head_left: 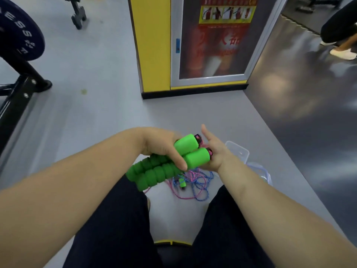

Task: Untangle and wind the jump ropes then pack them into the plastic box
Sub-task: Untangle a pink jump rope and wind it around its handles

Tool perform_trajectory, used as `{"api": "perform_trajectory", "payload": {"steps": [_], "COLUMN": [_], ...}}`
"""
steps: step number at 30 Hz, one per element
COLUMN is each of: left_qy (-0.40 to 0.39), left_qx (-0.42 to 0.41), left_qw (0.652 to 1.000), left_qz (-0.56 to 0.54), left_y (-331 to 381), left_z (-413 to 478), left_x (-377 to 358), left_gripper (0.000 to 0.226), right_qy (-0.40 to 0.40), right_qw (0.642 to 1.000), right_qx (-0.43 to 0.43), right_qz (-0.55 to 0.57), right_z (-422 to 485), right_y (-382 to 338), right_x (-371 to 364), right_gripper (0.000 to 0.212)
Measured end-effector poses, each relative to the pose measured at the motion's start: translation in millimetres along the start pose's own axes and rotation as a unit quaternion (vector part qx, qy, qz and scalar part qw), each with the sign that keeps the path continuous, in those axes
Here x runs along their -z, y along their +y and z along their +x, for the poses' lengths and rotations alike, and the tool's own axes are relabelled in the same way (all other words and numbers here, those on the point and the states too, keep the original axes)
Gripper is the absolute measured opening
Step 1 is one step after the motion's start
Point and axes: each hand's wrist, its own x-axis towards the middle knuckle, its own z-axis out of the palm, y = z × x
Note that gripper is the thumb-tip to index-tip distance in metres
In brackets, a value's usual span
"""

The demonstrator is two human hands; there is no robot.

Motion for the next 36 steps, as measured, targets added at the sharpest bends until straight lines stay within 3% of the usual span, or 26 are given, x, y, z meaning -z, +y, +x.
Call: {"api": "perform_trajectory", "payload": {"steps": [2,4,7,10,13,17,20,22,24,26,28,30,32,34,36], "left_qy": [-0.026,0.002,0.157,0.358,0.45,0.403,0.281,0.216,0.207,0.246,0.332,0.403,0.413,0.368,0.317], "left_qx": [0.041,0.072,0.048,-0.033,-0.06,0.052,0.194,0.233,0.223,0.187,0.118,0.038,-0.013,-0.009,0.027], "left_qw": [0.998,0.997,0.984,0.917,0.878,0.905,0.938,0.948,0.951,0.948,0.928,0.898,0.873,0.871,0.889], "left_qz": [0.035,0.036,-0.074,-0.173,-0.151,-0.124,-0.057,-0.027,-0.046,-0.083,-0.125,-0.174,-0.259,-0.325,-0.329], "left_y": [-2.8,-10.3,-15.0,-8.5,-4.9,-39.9,-68.4,-76.7,-76.3,-70.8,-65.0,-57.9,-51.6,-51.5,-58.8], "left_z": [-5.7,-11.4,-15.2,-13.0,-13.3,-18.8,-26.8,-24.3,-14.9,-3.8,7.9,17.1,21.8,23.9,25.0], "left_x": [11.8,25.2,56.7,90.7,106.9,107.3,93.5,79.7,69.7,66.1,69.9,78.0,84.7,88.6,88.6], "left_gripper": [0.029,0.024,0.019,0.026,0.033,0.034,0.035,0.035,0.032,0.028,0.025,0.019,0.012,0.018,0.028], "right_qy": [0.046,0.109,0.087,0.056,0.12,0.226,0.276,0.274,0.248,0.199,0.172,0.181,0.173,0.181,0.221], "right_qw": [0.998,0.987,0.963,0.932,0.932,0.952,0.954,0.949,0.925,0.913,0.896,0.862,0.859,0.88,0.917], "right_qx": [0.054,0.12,0.254,0.359,0.341,0.199,0.097,0.015,-0.029,0.032,0.195,0.361,0.443,0.423,0.298], "right_qz": [0.004,0.011,-0.031,-0.012,-0.013,-0.049,-0.073,-0.154,-0.288,-0.355,-0.36,-0.306,-0.191,-0.121,-0.144], "right_z": [2.0,-3.0,-30.5,-48.8,-42.8,-7.1,10.4,16.0,17.8,20.6,24.4,17.3,5.9,3.4,16.8], "right_y": [-31.2,-80.0,-152.4,-191.0,-184.6,-130.4,-81.1,-54.0,-43.9,-60.4,-99.8,-148.0,-188.0,-203.5,-187.4], "right_x": [-17.6,-40.2,-79.9,-101.6,-84.2,-12.1,35.0,52.0,45.3,22.0,-10.1,-44.7,-66.4,-64.3,-40.0], "right_gripper": [0.045,0.049,0.04,0.024,0.026,0.031,0.031,0.03,0.031,0.03,0.026,0.023,0.021,0.021,0.032]}}
